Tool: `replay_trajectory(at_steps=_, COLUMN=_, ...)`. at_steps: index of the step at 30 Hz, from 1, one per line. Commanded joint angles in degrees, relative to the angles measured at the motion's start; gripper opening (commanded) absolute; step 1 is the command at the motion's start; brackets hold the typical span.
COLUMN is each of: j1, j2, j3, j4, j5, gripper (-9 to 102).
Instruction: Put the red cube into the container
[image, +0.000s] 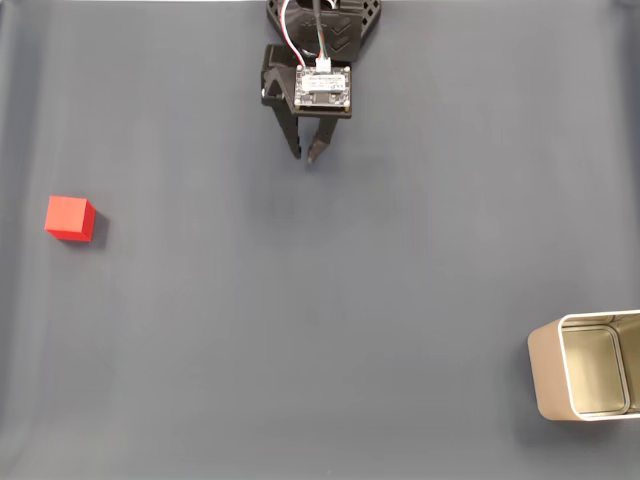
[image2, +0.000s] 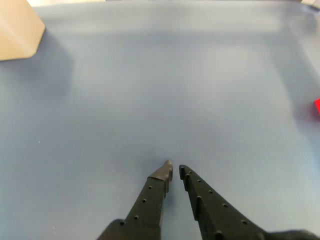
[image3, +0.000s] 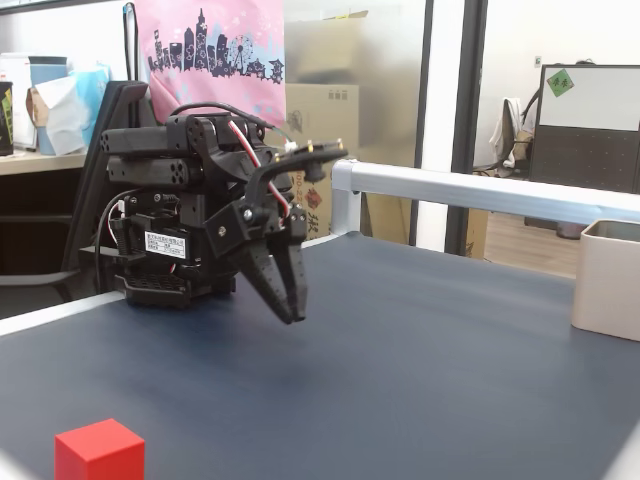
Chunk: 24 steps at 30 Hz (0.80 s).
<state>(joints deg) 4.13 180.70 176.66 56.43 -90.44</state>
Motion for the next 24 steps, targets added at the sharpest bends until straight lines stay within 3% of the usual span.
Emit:
replay_trajectory(at_steps=1, j1=0.35, j2=-4.39, j3=-2.55, j4=-5.98, j5=-0.26, gripper=0)
replay_trajectory(at_steps=8, j1=1.23, j2=-20.83, j3=-18.81, j4=-6.94, j5=-0.26, gripper=0)
replay_trajectory(at_steps=20, j1=11.07, j2=-43.51, j3=-48.96, j4=14.33, j5=-9.49, gripper=0)
replay_trajectory(at_steps=24, j1=16.79, j2=-50.89, j3=-58.27, j4=18.02, j5=-13.18, gripper=0)
